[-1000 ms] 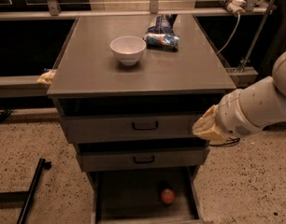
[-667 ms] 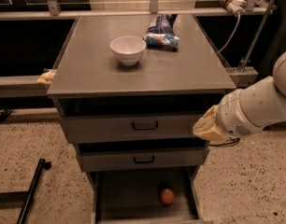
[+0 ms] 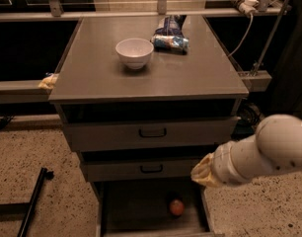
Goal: Pick apple from bottom drawer and place on counter
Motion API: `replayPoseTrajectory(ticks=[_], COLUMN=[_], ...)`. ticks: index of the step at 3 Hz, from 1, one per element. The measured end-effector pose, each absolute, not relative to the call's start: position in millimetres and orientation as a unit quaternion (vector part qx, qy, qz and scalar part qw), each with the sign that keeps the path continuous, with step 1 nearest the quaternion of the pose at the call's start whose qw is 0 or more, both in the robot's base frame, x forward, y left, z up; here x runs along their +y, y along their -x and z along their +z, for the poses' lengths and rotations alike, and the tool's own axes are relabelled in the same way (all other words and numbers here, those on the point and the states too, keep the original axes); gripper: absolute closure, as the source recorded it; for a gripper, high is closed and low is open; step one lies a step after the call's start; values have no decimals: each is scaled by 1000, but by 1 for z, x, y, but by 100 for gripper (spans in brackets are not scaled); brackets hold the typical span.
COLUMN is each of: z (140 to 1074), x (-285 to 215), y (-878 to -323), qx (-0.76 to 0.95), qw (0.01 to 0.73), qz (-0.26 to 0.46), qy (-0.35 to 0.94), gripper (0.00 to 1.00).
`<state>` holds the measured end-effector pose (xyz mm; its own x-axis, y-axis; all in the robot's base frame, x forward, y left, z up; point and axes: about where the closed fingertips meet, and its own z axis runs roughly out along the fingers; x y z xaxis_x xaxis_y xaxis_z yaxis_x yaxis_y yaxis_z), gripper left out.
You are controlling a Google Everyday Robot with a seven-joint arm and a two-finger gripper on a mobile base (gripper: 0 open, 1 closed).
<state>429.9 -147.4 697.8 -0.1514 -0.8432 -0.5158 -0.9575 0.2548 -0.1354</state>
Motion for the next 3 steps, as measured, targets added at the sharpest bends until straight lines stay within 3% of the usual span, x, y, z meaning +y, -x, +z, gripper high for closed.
replayPoseTrajectory(ticks=[2, 3], z=[548, 529], x=[-111, -106], y=[-424, -418], qx=[734, 737], qw=[290, 286], qz=[174, 192], qy=[589, 582], gripper=[100, 100])
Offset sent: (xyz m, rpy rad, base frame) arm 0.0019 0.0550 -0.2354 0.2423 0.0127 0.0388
